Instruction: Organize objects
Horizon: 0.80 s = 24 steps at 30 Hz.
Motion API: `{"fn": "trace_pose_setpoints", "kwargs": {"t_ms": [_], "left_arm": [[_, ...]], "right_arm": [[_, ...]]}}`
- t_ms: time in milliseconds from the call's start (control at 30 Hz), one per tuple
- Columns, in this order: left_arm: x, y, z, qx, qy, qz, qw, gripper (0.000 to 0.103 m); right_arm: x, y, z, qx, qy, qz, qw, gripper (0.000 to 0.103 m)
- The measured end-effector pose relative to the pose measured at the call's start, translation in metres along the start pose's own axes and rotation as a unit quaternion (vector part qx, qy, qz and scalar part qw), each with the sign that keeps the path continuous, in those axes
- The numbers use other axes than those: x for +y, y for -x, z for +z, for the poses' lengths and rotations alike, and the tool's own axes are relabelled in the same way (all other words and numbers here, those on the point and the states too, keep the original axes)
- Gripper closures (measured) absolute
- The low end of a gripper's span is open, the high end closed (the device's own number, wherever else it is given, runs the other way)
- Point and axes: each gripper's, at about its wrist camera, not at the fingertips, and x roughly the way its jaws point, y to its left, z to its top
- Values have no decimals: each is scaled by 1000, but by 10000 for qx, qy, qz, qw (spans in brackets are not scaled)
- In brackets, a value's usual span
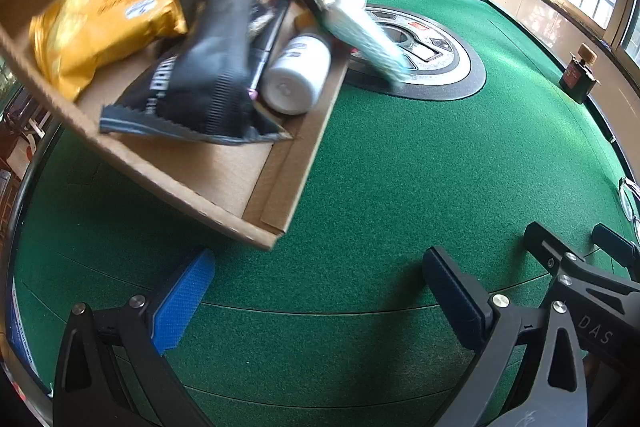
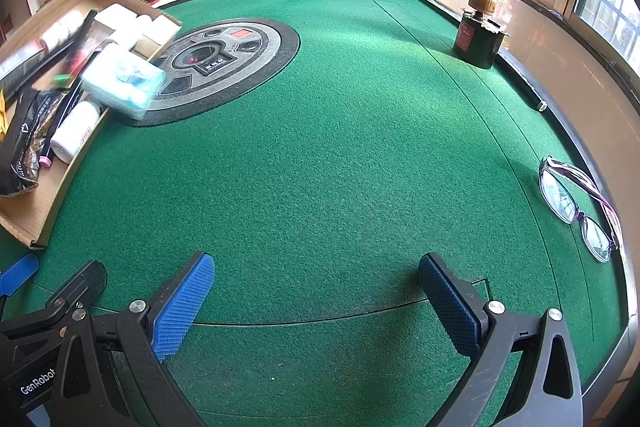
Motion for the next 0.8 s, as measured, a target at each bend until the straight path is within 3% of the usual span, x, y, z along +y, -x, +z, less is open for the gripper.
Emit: {"fn": "trace_pose_setpoints", "kwargs": {"t_ms": [800], "left_arm": [[4, 4, 2, -8, 7, -4, 10000, 0]], "right_arm": [[0, 0, -2, -4, 3, 0, 10000, 0]]}}
